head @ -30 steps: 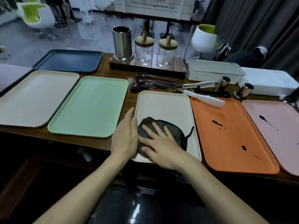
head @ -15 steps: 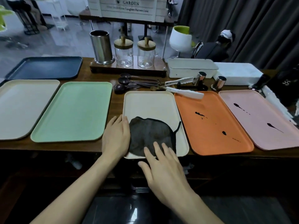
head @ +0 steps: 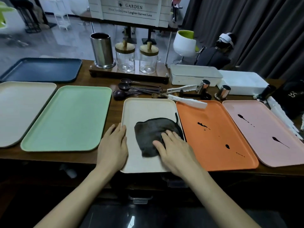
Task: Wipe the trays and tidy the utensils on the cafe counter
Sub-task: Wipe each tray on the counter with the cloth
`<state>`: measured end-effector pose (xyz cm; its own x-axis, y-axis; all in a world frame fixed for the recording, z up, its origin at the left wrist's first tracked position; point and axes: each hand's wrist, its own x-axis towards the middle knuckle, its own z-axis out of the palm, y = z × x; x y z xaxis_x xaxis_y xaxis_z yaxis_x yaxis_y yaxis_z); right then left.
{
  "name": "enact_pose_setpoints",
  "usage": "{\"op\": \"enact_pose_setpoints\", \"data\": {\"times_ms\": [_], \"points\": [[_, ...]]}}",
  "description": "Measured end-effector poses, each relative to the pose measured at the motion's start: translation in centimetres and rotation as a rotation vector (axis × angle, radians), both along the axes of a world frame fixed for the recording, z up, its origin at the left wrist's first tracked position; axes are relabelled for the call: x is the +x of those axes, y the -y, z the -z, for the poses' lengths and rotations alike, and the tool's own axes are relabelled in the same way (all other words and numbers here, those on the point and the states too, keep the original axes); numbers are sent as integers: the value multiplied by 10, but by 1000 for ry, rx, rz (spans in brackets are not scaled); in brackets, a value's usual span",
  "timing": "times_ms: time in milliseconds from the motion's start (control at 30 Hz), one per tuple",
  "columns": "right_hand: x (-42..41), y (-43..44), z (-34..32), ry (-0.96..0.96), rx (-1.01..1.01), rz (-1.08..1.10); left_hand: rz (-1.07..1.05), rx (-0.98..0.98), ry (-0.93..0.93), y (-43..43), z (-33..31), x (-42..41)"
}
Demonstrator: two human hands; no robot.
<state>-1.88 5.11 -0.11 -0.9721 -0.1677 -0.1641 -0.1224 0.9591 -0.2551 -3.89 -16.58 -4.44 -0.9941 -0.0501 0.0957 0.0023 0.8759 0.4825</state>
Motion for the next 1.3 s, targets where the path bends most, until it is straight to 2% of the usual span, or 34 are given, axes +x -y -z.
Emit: {"op": "enact_pose_setpoints", "data": {"times_ms": [200, 467, 733, 933, 1133, 1300], "points": [[-90, -12, 14, -120, -115, -71, -6, -9, -43, 0, 2, -1], [-164, -19, 3, -177, -143, -185, -28, -13, -89, 0, 3, -1], [-159, 28, 6, -179, -234, -367, -16, -11, -98, 0, 3, -1], [-170, -23, 12, -234, -126, -231, -70, -12, -64, -5, 0, 1], [-168, -16, 9, -239, -89, -150, -78, -7, -56, -6, 1, -1], [-132, 4, 12, -233, -53, -226, -93, 64, -65, -7, -1, 0]]}}
